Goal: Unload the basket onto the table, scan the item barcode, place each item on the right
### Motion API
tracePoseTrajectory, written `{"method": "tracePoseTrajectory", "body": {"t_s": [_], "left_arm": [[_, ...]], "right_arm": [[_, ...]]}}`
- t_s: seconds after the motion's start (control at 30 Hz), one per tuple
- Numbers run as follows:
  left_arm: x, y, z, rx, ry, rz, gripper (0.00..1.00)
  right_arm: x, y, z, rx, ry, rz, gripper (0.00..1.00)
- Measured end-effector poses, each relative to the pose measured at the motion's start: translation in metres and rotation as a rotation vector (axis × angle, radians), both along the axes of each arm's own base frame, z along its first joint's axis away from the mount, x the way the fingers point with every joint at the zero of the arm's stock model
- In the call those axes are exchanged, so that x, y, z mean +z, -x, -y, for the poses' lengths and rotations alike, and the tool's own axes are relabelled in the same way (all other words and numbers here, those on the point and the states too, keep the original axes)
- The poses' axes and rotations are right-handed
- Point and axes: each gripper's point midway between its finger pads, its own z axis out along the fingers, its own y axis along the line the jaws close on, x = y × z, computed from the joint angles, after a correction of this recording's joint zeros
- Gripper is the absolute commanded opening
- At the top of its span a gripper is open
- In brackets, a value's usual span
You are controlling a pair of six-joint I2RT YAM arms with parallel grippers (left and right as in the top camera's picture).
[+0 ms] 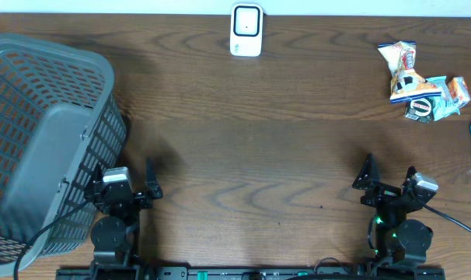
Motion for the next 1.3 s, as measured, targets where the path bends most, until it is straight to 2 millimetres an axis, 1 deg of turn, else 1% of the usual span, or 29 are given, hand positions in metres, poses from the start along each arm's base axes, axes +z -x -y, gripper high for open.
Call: {"method": "tracePoseTrajectory", "body": {"t_s": [0.33,0.6,1.13,1.3], "left_arm": [[0.0019,-0.0017,-0.0023,0.009,0.004,0.025,0.98],[0.0017,-0.0021,0.0008,-0.009,0.007,0.024,0.98],[0.0017,-0.0021,0.0009,-0.010,0.007,0.024,0.98],[0.0017,-0.0021,0.0009,-0.010,0.007,0.024,0.98]], "right_arm": [[0.0000,0.0000,0.0000,0.000,0.000,0.000,0.99],[0.0000,0.0000,0.0000,0.000,0.000,0.000,0.99],[0.0002,0.0000,0.0002,-0.001,0.000,0.001,0.99],[0.0026,0.0016,0.0091,-0.051,0.034,0.004,0.99]]}}
